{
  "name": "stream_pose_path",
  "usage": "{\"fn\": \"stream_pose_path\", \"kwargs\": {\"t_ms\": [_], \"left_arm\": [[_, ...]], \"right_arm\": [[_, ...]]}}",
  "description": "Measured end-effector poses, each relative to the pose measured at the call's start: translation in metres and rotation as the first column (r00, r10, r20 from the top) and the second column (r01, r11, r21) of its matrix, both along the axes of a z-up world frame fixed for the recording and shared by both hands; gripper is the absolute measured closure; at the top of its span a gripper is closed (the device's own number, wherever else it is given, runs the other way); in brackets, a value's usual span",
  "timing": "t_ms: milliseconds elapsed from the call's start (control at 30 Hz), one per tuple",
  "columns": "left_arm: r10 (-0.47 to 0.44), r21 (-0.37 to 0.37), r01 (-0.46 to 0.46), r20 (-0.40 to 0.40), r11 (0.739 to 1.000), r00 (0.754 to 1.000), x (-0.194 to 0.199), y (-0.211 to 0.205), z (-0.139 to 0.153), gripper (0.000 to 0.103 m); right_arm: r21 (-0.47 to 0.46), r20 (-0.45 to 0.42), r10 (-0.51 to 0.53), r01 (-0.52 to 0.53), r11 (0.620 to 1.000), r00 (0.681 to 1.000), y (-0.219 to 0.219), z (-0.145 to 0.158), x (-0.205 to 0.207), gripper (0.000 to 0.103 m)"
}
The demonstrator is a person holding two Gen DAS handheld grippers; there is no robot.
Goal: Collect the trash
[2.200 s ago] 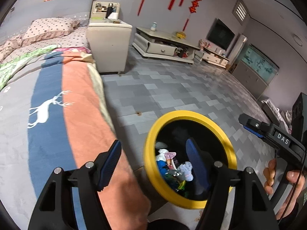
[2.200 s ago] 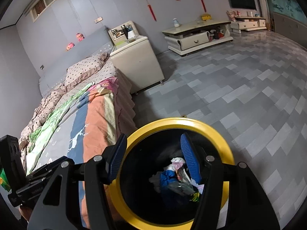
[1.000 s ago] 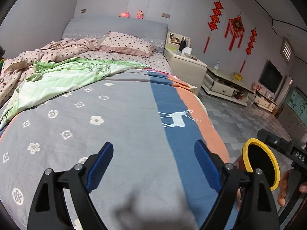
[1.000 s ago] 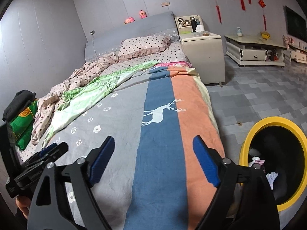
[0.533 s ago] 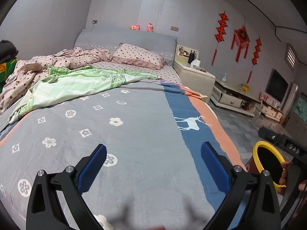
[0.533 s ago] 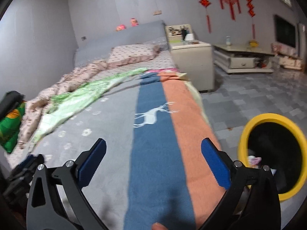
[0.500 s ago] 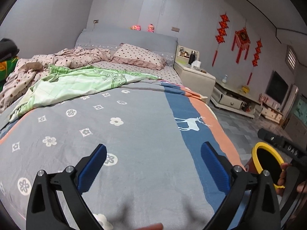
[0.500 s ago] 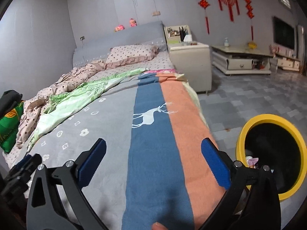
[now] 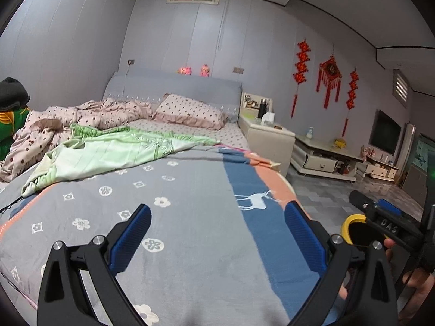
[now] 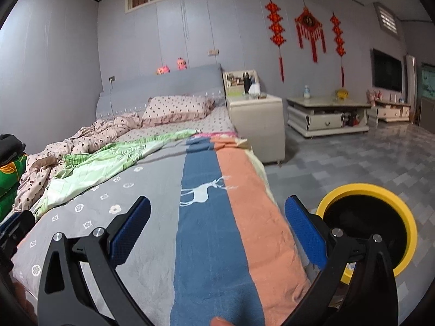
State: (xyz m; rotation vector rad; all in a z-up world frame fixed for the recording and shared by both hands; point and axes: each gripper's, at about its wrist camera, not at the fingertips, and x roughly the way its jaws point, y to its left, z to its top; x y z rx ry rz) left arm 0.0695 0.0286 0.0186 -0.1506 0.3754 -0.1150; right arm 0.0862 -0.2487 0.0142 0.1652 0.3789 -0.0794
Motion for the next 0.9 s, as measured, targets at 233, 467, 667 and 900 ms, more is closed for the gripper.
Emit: {"fn": "stream_pose_path", "kwargs": {"t_ms": [233,467,667,900], "left_arm": [[-0.001,0.005,0.001,0.041,1.000,0.999,-0.018,-0.006,0.016,0.008],[0.005,0.012,-0.006,0.053,1.000,0.999,-0.021,-0.006,0.019,0.008],[-0.002,0.012,0.002,0.049,1.000,0.999,-0.019,-0.006,0.019,0.008],[-0.010,0.015,0.009,0.047,1.000,0.999,-0.019,-0.005,0.018,0.008]], "right_arm": [[0.021,0.024,-0.003,0.003,1.000,1.000,0.000,0.009,-0.023,0.008],[0.005,0.056,-0.023,0.023,1.000,0.998,0.002,0.018,-0.034,0.008],[0.005,0.056,-0.020,0.020,1.000,0.998,0.003,0.018,-0.036,0.008],[0.006,0.052,-0.025,0.025,1.000,0.998,0.005,0.017,-0.033,0.008]]}}
